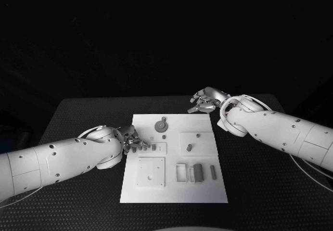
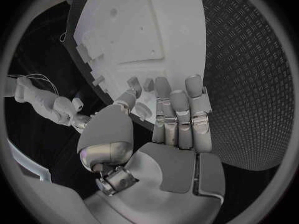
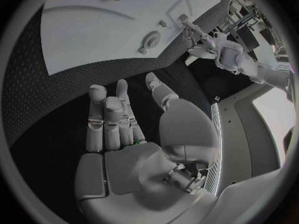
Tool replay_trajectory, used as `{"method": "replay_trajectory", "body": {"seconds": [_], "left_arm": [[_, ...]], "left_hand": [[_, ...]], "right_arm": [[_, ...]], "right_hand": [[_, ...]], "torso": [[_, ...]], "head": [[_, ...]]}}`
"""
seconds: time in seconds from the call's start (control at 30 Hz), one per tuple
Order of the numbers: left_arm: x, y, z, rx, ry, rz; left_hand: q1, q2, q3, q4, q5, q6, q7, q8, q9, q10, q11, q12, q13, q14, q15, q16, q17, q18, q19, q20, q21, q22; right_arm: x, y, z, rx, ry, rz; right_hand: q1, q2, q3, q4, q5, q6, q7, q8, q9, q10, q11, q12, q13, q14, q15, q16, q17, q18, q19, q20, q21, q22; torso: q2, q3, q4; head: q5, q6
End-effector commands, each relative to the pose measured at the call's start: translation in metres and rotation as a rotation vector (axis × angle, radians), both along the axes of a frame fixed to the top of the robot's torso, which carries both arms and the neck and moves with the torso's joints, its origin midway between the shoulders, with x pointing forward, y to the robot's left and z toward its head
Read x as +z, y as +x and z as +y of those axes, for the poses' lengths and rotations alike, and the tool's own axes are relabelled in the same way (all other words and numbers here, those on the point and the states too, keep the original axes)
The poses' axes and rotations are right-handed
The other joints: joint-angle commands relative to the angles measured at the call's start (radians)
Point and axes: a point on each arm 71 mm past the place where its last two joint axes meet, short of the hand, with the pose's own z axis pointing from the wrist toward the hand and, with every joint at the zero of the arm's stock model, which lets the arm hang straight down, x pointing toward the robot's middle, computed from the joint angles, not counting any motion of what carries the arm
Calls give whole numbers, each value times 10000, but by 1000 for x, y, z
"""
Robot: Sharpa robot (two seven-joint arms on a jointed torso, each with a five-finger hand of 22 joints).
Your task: Assemble the parts on the task board
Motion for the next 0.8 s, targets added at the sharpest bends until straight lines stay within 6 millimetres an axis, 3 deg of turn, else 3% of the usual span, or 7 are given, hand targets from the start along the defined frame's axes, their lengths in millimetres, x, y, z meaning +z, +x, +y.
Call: {"method": "replay_trajectory", "body": {"seconds": [0.03,0.13,0.43,0.63,0.67,0.7,0.8], "left_arm": [[2,0,1,107,-341,-45],[5,0,2,223,-763,-285],[36,16,-1,336,-2602,-2032],[47,21,-9,-340,-3575,-3081],[48,22,-11,-590,-3560,-3203],[49,22,-15,-958,-3468,-3369],[49,21,-28,-2306,-2815,-3707]], "left_hand": [[-71,-38,-8,52,-56,20,16,-59,2,-32,-33,29,14,-2,-71,42,13,150,-32,-40,48,198],[-38,-45,-5,43,-63,-38,38,-93,-9,-86,-13,-1,-1,-45,-56,6,-3,143,-74,-29,23,188],[549,-219,109,-252,-38,-1339,605,-665,-157,-1158,530,-419,-164,-736,464,-455,-287,157,-764,413,-529,24],[1552,-68,231,-1201,57,-2040,1067,-864,-176,-2569,1086,-1538,-761,-1456,994,-832,-452,250,-1401,934,-1068,-166],[1851,-9,365,-1407,21,-2093,1111,-868,-176,-2762,1171,-1767,-899,-1588,1092,-907,-481,277,-1513,1029,-1161,-201],[2186,14,568,-1565,-256,-2135,1152,-863,-176,-2831,1269,-1975,-1053,-1620,1177,-912,-479,319,-1508,1117,-1200,-219],[2842,31,993,-1860,-399,-2202,1188,-863,-201,-3003,1454,-2477,-1401,-1845,1366,-1042,-526,378,-1685,1310,-1362,-261]], "right_arm": [[-1,0,0,103,-35,44],[-1,0,0,91,-40,54],[-2,0,-2,59,-53,67],[-2,0,-2,60,-54,75],[-2,0,-2,66,-52,77],[-2,0,-1,68,-52,78],[-2,0,-1,63,-45,66]], "right_hand": [[-102,13,32,22,21,1,68,2,-11,16,41,-40,14,-54,14,-55,9,444,3,-60,-53,145],[-102,15,33,22,21,1,68,2,-12,16,41,-40,14,-54,14,-55,9,444,3,-60,-53,145],[-102,15,36,20,21,1,68,3,-12,18,41,-42,17,-53,14,-54,10,444,4,-60,-53,146],[-101,17,38,19,21,1,68,4,-13,19,41,-43,19,-52,14,-54,10,444,5,-61,-52,146],[-101,17,38,18,21,1,68,4,-13,19,41,-43,19,-52,14,-54,10,444,5,-61,-52,146],[-101,18,38,18,21,2,67,4,-13,20,41,-44,20,-52,14,-54,10,444,5,-61,-52,146],[-101,18,39,18,21,2,67,5,-13,20,41,-44,20,-52,13,-54,10,444,5,-61,-52,146]], "torso": [[2,0,-6],[-1,1,-6],[4,0,-7],[2,7,0],[2,8,0],[2,5,-1],[2,4,-3]], "head": [[-14,11],[-33,27],[-46,50],[-53,80],[-53,80],[-44,85],[-44,93]]}}
